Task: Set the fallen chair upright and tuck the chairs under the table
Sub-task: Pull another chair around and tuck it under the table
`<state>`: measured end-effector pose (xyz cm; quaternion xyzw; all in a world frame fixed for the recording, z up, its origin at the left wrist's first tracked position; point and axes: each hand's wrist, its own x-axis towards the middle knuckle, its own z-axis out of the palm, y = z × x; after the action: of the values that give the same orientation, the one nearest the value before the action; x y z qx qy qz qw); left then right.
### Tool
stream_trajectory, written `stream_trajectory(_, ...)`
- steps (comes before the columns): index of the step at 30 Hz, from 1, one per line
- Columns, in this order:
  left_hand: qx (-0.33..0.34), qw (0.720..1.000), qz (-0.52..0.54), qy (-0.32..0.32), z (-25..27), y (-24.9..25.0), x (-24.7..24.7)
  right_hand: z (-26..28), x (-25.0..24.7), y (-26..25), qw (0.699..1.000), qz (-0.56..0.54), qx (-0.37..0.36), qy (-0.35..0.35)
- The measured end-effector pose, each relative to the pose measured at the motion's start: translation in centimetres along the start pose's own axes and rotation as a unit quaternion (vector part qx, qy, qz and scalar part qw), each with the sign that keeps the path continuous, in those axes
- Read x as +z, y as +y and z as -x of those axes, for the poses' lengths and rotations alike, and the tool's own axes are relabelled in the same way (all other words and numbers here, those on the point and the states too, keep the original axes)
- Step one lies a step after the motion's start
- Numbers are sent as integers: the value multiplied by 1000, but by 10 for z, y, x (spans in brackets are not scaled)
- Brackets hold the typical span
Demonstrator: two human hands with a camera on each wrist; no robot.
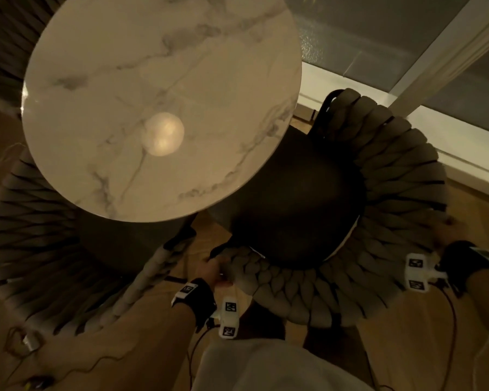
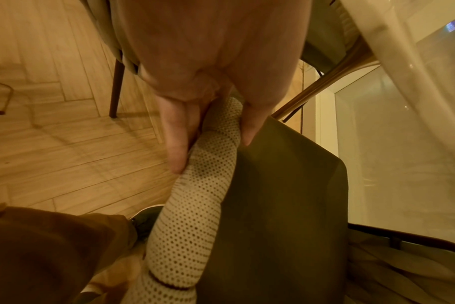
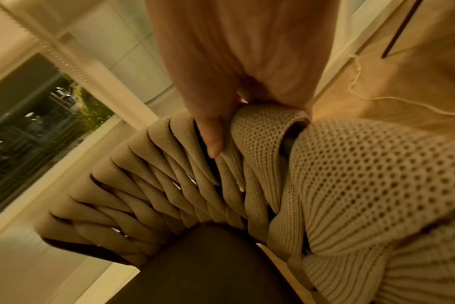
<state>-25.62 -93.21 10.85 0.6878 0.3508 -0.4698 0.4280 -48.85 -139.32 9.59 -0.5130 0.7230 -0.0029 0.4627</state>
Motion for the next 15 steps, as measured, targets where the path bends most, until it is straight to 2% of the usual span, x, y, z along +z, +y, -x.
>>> stream_trajectory(5,-9,1000,2,-21,-9,9,-1,-23,15,-22,1000,-8,-10,-1)
stream_trajectory(7,-2,1000,11,-7,-14,7,2,-42,14,-24,1000,-17,-9,0)
stream_trajectory(10,8,1000,8,-2,-15,9,4,-27,17,-36,999,-32,-9,7)
stream_trajectory(12,12,1000,12,-5,-14,10,4,-33,15,-34,1000,-26,-11,-5)
stream_trajectory(15,12,1000,15,5,-11,12,5,-10,14,-44,1000,-19,-13,-21)
